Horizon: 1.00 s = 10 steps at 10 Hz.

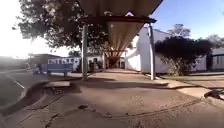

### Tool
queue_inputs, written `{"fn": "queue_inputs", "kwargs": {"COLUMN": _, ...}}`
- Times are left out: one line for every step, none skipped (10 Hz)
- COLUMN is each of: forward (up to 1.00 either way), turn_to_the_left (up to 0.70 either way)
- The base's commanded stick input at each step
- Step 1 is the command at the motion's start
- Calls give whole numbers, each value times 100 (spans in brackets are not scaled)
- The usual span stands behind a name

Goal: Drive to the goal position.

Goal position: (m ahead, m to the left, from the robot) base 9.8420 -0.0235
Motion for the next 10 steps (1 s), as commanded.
{"fn": "queue_inputs", "kwargs": {"forward": 70, "turn_to_the_left": 0}}
{"fn": "queue_inputs", "kwargs": {"forward": 70, "turn_to_the_left": 0}}
{"fn": "queue_inputs", "kwargs": {"forward": 70, "turn_to_the_left": 0}}
{"fn": "queue_inputs", "kwargs": {"forward": 70, "turn_to_the_left": 0}}
{"fn": "queue_inputs", "kwargs": {"forward": 70, "turn_to_the_left": 0}}
{"fn": "queue_inputs", "kwargs": {"forward": 70, "turn_to_the_left": 0}}
{"fn": "queue_inputs", "kwargs": {"forward": 70, "turn_to_the_left": 0}}
{"fn": "queue_inputs", "kwargs": {"forward": 70, "turn_to_the_left": 0}}
{"fn": "queue_inputs", "kwargs": {"forward": 70, "turn_to_the_left": 0}}
{"fn": "queue_inputs", "kwargs": {"forward": 70, "turn_to_the_left": 0}}
